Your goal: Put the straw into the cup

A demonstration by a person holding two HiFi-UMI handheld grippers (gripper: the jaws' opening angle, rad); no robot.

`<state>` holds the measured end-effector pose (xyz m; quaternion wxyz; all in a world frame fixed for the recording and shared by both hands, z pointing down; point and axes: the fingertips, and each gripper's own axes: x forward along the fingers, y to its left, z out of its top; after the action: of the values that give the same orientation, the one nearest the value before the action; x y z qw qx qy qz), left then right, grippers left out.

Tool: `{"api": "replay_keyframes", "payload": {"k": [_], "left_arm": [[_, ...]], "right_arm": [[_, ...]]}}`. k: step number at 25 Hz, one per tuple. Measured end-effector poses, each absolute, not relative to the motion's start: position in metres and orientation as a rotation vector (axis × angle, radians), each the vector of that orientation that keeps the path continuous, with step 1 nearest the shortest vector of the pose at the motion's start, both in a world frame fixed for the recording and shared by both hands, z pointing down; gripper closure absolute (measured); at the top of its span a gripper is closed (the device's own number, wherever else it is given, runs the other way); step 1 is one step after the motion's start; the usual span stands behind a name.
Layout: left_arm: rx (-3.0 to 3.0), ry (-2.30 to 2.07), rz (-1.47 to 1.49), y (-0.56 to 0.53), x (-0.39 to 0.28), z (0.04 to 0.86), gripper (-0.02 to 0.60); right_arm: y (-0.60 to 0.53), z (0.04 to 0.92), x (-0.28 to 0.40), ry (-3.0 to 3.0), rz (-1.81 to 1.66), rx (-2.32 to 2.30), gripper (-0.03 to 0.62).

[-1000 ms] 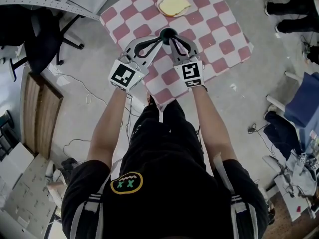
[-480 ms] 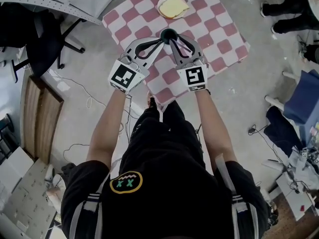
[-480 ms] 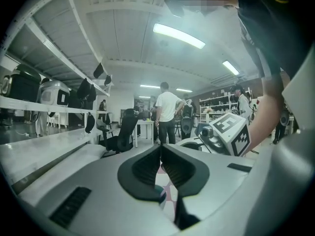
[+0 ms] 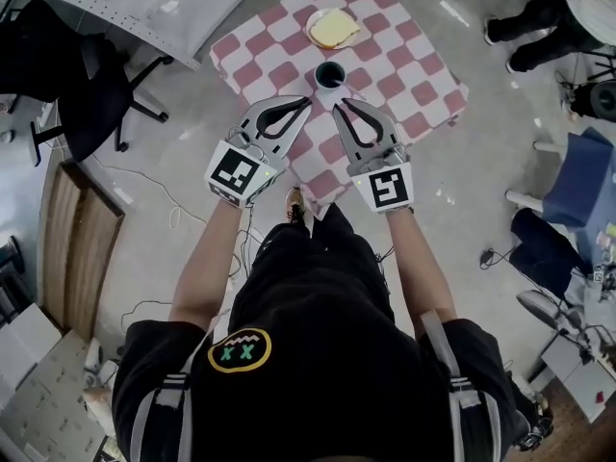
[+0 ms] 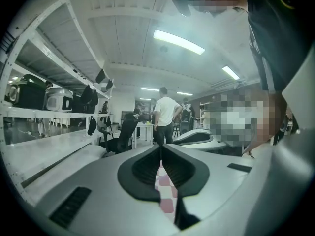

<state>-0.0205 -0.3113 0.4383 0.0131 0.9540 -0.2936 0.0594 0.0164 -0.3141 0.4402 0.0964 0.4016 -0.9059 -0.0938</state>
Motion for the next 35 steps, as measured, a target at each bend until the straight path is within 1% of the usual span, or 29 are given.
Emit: {"api": "replay_keyframes", "payload": {"k": [2, 6, 10, 18, 35], "left_arm": [[2.974, -0.89, 0.176, -0.294, -0.025, 0.429, 0.552], [2.986, -0.848, 0.181, -0.258, -0.037, 0.414, 0.552], [3.007, -0.783, 0.141, -0.229, -0.045, 0.403, 0.552], [3.024, -0.728, 0.115, -0.194, -0.047, 0.391, 0.552], [3.048, -0.792, 0.117, -0.186, -0.03, 0.366, 0.552]], "right_arm": [[-0.295, 0.425, 0.01, -2.725, -0.234, 1.219, 0.559], [-0.258, 0.408, -0.004, -2.735, -0.213, 1.218, 0.571], [-0.229, 0.396, -0.013, -2.733, -0.18, 1.251, 0.572], [-0.189, 0.384, -0.008, -2.703, -0.145, 1.304, 0.572], [-0.184, 0.373, 0.014, -2.738, -0.153, 1.254, 0.572]]}}
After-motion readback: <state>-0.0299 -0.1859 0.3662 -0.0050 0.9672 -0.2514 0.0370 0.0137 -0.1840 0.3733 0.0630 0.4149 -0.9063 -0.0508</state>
